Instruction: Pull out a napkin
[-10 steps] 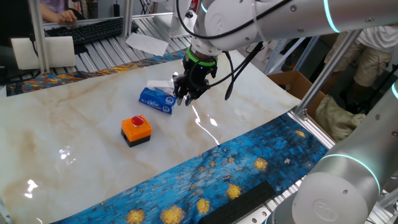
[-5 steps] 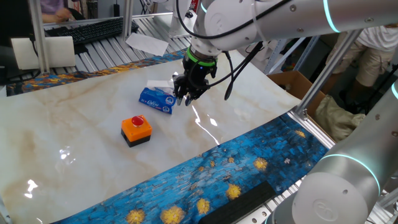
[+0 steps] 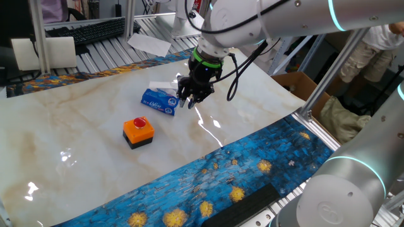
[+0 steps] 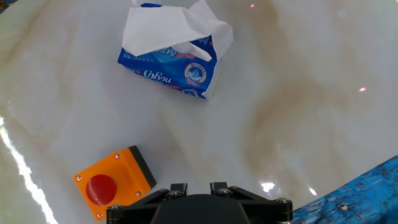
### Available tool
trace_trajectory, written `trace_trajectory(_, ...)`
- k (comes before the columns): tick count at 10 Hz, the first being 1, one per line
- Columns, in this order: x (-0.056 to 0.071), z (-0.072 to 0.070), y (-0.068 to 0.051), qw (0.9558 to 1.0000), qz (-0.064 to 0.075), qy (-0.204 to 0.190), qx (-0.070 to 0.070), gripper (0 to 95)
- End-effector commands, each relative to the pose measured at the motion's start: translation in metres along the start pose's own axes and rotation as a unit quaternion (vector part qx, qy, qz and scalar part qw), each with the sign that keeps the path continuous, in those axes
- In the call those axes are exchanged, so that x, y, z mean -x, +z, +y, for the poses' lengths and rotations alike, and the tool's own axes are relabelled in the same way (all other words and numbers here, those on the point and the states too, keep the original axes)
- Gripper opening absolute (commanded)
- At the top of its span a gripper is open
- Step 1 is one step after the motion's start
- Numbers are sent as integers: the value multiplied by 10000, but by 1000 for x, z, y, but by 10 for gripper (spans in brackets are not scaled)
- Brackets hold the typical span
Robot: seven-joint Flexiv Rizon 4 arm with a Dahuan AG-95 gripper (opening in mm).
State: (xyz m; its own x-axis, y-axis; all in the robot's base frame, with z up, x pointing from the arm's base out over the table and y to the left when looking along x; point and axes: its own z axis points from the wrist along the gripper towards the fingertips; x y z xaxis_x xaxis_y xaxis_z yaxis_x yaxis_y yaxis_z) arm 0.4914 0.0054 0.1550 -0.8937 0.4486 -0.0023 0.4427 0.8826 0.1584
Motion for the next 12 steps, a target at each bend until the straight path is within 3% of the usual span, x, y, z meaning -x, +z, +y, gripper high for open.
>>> trace_trajectory(1,0,0,1,9999,-14,-99,-7,190)
trace_trajectory(12,1,2,6,10000,9,61,0,190)
